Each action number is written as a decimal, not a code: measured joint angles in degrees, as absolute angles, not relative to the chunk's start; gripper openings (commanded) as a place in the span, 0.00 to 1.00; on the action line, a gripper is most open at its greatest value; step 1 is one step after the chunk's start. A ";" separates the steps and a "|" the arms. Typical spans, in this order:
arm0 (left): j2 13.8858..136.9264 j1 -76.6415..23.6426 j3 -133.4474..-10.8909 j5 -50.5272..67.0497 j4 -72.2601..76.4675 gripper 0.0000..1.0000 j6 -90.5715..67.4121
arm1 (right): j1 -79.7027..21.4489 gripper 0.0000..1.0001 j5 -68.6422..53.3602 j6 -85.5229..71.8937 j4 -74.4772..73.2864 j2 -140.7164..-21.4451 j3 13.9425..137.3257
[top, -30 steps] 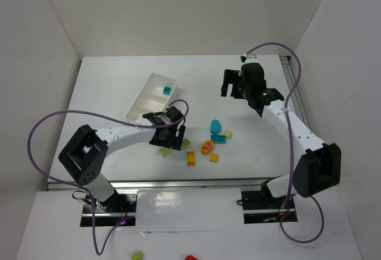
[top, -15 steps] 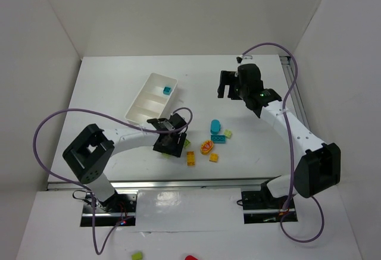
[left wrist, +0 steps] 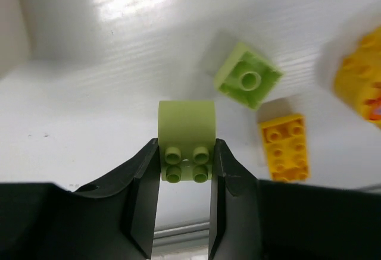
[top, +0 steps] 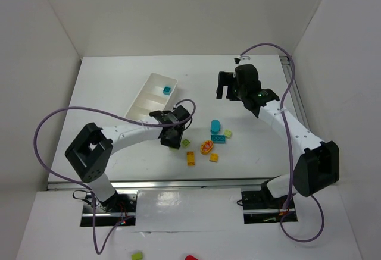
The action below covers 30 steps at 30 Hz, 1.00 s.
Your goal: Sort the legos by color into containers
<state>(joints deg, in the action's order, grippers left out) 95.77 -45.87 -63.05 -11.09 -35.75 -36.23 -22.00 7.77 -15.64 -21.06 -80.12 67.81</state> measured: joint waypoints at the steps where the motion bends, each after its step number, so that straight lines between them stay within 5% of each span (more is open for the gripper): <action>1: 95.26 -45.76 -64.71 -11.44 -36.64 0.01 -35.90 | -22.00 0.97 7.73 -15.64 -21.06 -80.12 67.81; 10: 87.74 -34.54 -80.79 -14.98 -44.82 0.00 -32.99 | -23.70 0.98 4.40 -15.29 -21.23 -80.07 65.08; 24: 94.94 -17.28 -78.50 -15.35 -47.05 0.01 -32.71 | -40.49 0.97 -0.99 -13.21 -20.82 -86.02 62.83; 30: 97.43 -16.23 -78.50 -14.83 -46.19 0.44 -32.12 | -45.80 0.97 -0.93 -11.60 -20.45 -95.02 62.81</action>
